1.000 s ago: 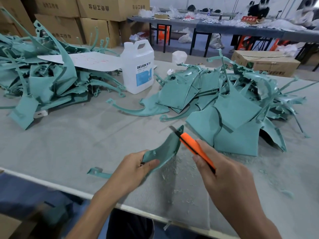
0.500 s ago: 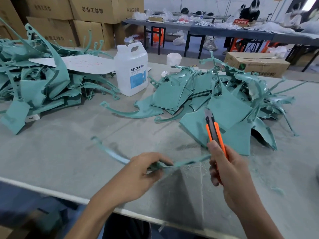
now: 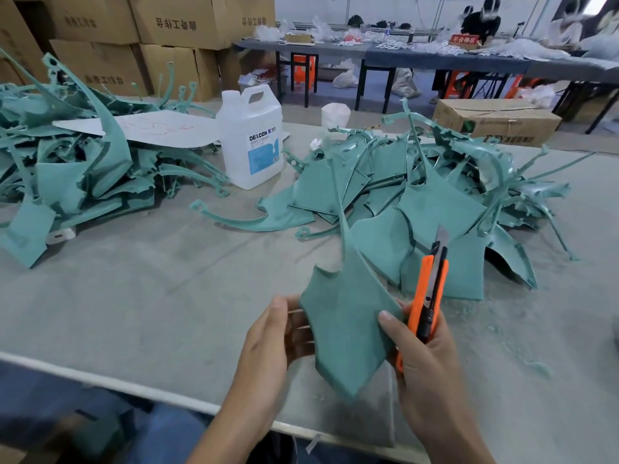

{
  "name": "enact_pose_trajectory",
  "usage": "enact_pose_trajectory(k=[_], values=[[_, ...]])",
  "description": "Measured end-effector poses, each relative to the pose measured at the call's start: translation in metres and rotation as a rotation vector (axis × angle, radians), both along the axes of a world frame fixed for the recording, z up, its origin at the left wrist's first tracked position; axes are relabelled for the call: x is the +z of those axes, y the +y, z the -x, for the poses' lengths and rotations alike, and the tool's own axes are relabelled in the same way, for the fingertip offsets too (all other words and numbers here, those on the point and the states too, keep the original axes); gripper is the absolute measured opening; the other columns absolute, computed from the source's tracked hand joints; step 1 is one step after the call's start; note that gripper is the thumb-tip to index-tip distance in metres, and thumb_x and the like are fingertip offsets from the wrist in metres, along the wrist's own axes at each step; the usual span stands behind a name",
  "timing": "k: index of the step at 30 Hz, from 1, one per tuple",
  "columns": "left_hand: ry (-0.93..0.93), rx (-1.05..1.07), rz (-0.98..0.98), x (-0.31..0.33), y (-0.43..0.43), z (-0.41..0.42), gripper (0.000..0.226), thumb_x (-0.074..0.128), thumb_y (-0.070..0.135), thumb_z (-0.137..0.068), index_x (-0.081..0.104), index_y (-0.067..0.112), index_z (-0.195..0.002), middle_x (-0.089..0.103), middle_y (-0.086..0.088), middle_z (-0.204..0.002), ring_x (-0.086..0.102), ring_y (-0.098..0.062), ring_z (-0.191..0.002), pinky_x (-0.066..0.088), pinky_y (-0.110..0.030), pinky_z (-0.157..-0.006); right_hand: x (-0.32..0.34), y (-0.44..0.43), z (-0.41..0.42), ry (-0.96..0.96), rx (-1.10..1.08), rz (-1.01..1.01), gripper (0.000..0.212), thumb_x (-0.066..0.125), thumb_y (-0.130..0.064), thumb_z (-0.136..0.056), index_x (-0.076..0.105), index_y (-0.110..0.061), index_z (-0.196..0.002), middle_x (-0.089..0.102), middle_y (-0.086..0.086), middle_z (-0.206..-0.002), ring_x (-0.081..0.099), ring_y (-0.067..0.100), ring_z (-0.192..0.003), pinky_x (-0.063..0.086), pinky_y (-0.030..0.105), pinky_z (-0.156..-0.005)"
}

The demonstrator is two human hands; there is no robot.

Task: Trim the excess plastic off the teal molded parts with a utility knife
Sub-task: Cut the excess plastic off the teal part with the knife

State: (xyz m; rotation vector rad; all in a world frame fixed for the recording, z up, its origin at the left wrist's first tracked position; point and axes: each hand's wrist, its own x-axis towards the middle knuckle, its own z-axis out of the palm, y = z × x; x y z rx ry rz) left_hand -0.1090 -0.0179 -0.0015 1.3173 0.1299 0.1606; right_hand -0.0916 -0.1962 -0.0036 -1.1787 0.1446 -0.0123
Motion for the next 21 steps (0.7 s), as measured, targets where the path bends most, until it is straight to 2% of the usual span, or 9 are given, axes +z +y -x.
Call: enact_pose_trajectory(k=[2, 4, 6, 8, 11, 14, 17, 19, 21], values=[[0.005, 0.032, -0.067, -0.01, -0.001, 0.0, 0.029, 0.06, 0.062, -0.086, 0.069, 0.041, -0.103, 0.076, 0.0, -0.103, 0.074, -0.017, -0.09, 0.055, -0.022, -0.069, -0.006, 0.004, 0.002, -0.042, -0.031, 0.078, 0.056, 0.081, -0.014, -0.079, 0.057, -0.018, -0.129, 0.055, 0.018, -0.096, 0.059, 0.029, -0.089, 0.054, 0.049, -0.088], [0.01, 0.025, -0.145, -0.018, -0.003, 0.0, 0.043, 0.075, 0.052, -0.071, 0.058, 0.05, -0.111, 0.075, 0.003, -0.105, 0.074, -0.016, -0.093, 0.058, -0.026, -0.071, -0.012, 0.012, 0.006, -0.033, -0.062, 0.199, 0.032, 0.082, -0.023, -0.077, 0.065, -0.033, -0.101, 0.054, 0.011, -0.083, 0.058, 0.026, -0.078, 0.056, 0.053, -0.082], [0.094, 0.071, -0.099, -0.026, -0.001, -0.006, 0.055, 0.081, 0.035, -0.072, 0.051, 0.048, -0.115, 0.076, -0.002, -0.104, 0.074, -0.022, -0.091, 0.06, -0.038, -0.074, -0.019, 0.016, 0.011, -0.024, -0.07, 0.322, 0.021, 0.08, -0.03, -0.075, 0.062, -0.032, -0.087, 0.053, -0.002, -0.072, 0.055, 0.019, -0.07, 0.057, 0.054, -0.074], [0.17, 0.118, -0.131, -0.032, 0.01, -0.015, 0.05, 0.078, 0.018, -0.082, 0.048, 0.04, -0.114, 0.076, -0.006, -0.1, 0.075, -0.024, -0.086, 0.061, -0.047, -0.076, -0.025, 0.011, 0.013, -0.045, -0.063, 0.504, 0.02, 0.08, -0.029, -0.082, 0.06, -0.029, -0.086, 0.056, -0.004, -0.069, 0.055, 0.014, -0.066, 0.053, 0.045, -0.067], [0.219, 0.108, -0.48, -0.039, 0.028, -0.028, 0.04, 0.078, 0.024, -0.083, 0.053, 0.032, -0.114, 0.073, 0.006, -0.09, 0.072, -0.015, -0.083, 0.059, -0.041, -0.079, -0.027, -0.002, 0.014, -0.069, -0.002, 0.776, 0.023, 0.075, -0.033, -0.086, 0.056, -0.022, -0.082, 0.059, 0.004, -0.07, 0.056, 0.022, -0.065, 0.048, 0.044, -0.063], [0.094, 0.202, -0.982, -0.046, 0.029, -0.027, 0.042, 0.077, 0.037, -0.081, 0.055, 0.031, -0.116, 0.053, 0.015, -0.106, 0.049, -0.008, -0.098, 0.04, -0.025, -0.087, -0.018, -0.007, 0.013, -0.045, 0.099, 0.902, 0.027, 0.07, -0.047, -0.086, 0.057, -0.024, -0.082, 0.062, 0.005, -0.068, 0.06, 0.021, -0.059, 0.051, 0.045, -0.061], [-0.011, 0.25, -1.178, -0.05, 0.022, -0.02, 0.023, 0.073, 0.04, -0.084, 0.06, 0.03, -0.1, 0.055, 0.014, -0.101, 0.048, -0.013, -0.093, 0.032, -0.026, -0.08, -0.009, -0.009, 0.009, -0.126, 0.136, 1.095, 0.025, 0.064, -0.054, -0.087, 0.056, -0.033, -0.078, 0.062, -0.013, -0.072, 0.057, 0.008, -0.059, 0.043, 0.023, -0.055], [-0.026, 0.26, -1.25, -0.053, 0.02, -0.014, 0.018, 0.073, 0.043, -0.084, 0.066, 0.03, -0.095, 0.062, 0.014, -0.1, 0.054, -0.018, -0.092, 0.036, -0.03, -0.079, -0.001, -0.004, 0.004, -0.189, 0.167, 1.201, 0.025, 0.057, -0.057, -0.089, 0.053, -0.036, -0.077, 0.061, -0.023, -0.076, 0.055, 0.003, -0.065, 0.041, 0.019, -0.059], [-0.027, 0.26, -1.306, -0.054, 0.018, -0.01, 0.025, 0.075, 0.048, -0.081, 0.069, 0.029, -0.095, 0.064, 0.013, -0.102, 0.056, -0.02, -0.093, 0.043, -0.035, -0.08, 0.003, 0.004, -0.003, -0.24, 0.217, 1.265, 0.019, 0.051, -0.056, -0.093, 0.054, -0.041, -0.083, 0.059, -0.018, -0.069, 0.055, 0.004, -0.064, 0.038, 0.017, -0.055]])
